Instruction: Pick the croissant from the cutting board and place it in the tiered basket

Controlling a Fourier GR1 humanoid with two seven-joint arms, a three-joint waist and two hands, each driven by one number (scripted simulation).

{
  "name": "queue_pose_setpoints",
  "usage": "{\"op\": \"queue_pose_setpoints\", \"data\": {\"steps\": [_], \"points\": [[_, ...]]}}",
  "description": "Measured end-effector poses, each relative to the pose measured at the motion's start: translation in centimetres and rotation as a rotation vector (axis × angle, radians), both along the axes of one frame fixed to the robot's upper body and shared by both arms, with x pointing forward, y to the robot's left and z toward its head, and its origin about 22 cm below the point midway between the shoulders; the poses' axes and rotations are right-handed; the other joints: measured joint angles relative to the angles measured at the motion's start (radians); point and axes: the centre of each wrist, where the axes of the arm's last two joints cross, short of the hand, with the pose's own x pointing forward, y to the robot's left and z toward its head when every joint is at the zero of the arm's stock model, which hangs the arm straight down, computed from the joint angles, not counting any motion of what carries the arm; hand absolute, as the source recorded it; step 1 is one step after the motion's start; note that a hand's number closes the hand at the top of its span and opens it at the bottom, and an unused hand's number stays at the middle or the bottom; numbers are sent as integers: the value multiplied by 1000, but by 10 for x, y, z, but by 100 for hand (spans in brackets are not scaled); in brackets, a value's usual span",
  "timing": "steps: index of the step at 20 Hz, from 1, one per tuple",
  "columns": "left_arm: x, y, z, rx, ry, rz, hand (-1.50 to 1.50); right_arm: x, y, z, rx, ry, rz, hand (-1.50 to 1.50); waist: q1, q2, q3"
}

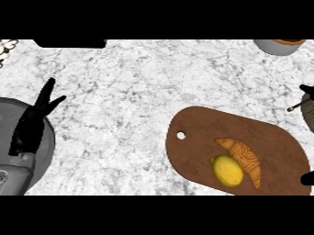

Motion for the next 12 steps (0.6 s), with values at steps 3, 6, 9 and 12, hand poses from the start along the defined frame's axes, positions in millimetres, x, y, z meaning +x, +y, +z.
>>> {"op": "queue_pose_setpoints", "data": {"steps": [3, 6, 9, 12], "points": [[0, -4, 0, 2, -1, -8, 0, 11, 15, 0, -28, 58, -17, -150, 3, 0, 1], [-1, 0, 0, 4, -2, -2, 0, 17, 31, -7, -46, 119, -13, -150, 1, 0, 1], [3, 1, 0, 2, 2, 9, 0, 21, 37, -19, -70, 172, -12, -150, -4, -1, 1], [5, 6, 3, 0, -1, 12, 0, 26, 46, -25, -97, 197, -8, -150, -6, -1, 1]]}}
